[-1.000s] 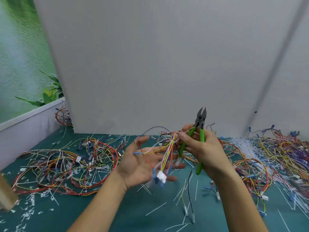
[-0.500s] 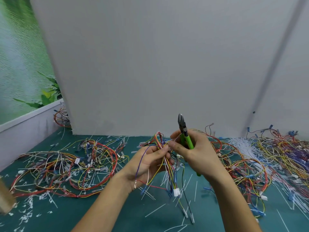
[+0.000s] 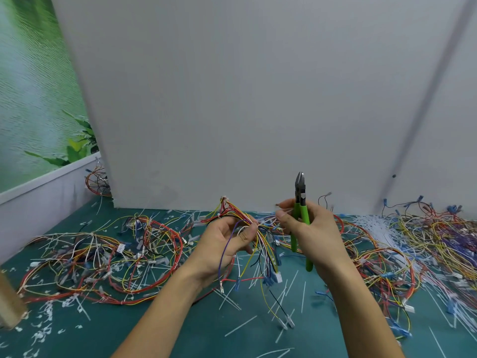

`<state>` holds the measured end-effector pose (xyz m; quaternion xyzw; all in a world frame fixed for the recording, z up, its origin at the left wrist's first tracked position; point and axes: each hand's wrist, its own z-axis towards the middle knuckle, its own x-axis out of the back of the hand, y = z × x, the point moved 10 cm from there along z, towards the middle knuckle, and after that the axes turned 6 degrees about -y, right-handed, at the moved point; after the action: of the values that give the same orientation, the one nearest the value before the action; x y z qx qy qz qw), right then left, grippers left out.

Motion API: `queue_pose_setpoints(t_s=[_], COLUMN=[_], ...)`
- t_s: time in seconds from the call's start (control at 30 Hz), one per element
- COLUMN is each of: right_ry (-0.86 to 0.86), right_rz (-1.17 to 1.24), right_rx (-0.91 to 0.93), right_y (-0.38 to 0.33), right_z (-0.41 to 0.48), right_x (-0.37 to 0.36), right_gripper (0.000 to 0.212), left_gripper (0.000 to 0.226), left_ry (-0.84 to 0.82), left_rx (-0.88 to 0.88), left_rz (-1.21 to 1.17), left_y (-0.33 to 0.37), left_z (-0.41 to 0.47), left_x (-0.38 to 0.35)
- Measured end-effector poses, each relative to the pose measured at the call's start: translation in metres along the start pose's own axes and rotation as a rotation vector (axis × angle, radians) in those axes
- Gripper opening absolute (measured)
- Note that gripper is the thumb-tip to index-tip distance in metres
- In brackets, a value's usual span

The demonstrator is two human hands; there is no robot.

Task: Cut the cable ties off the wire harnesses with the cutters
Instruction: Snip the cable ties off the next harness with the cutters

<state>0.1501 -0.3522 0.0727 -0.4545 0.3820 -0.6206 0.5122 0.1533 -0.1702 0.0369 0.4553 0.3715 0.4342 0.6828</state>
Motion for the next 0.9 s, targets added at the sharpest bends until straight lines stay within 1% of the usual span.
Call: queue_pose_setpoints(t_s=[0.1,0.2,0.3,0.43,0.63,0.73,0.83,0.9], right_ry=[-0.029,-0.090,-0.190,-0.379,-0.516,-0.532,-0.539,-0.549], right_rz=[-0.101,-0.258,-0.355,-0.515,-0.628,-0.657,-0.653,-0.660], right_rx=[-0.011,-0.005,-0.053,-0.061,0.032,0.051,0.055,0.051], right_y=[0.005,0.007,0.010,0.007,-0.003,-0.003,-0.005,-0.005], right_z=[0.004,0.006,0.003,-0.007,-0.019,-0.022,-0.023,-0.023], right_x=[0.003,0.005,0.004,-0.011,-0.040,-0.045,-0.047,-0.047], right_gripper=[0.003,0.007,0.011,0.012,0.013,0.018,0.018,0.019], left_gripper=[0.031,0.035,0.019,0.008,0.013,0.010,0.022,0.022], left_ry=[0.060,0.086,0.118,0.133,0.109,0.095,0.088,0.089], left_rx=[-0.047,-0.067,-0.119,-0.183,-0.248,-0.244,-0.241,-0.244], left_rz=[0.133,0.218,0.281,0.324,0.389,0.366,0.332,0.354], left_y=[0.004,0.009,0.018,0.030,0.041,0.039,0.037,0.039], left_z=[0.001,0.001,0.001,0.000,-0.005,-0.003,-0.004,-0.005], left_x=[0.008,0.017,0.030,0.038,0.029,0.026,0.027,0.027])
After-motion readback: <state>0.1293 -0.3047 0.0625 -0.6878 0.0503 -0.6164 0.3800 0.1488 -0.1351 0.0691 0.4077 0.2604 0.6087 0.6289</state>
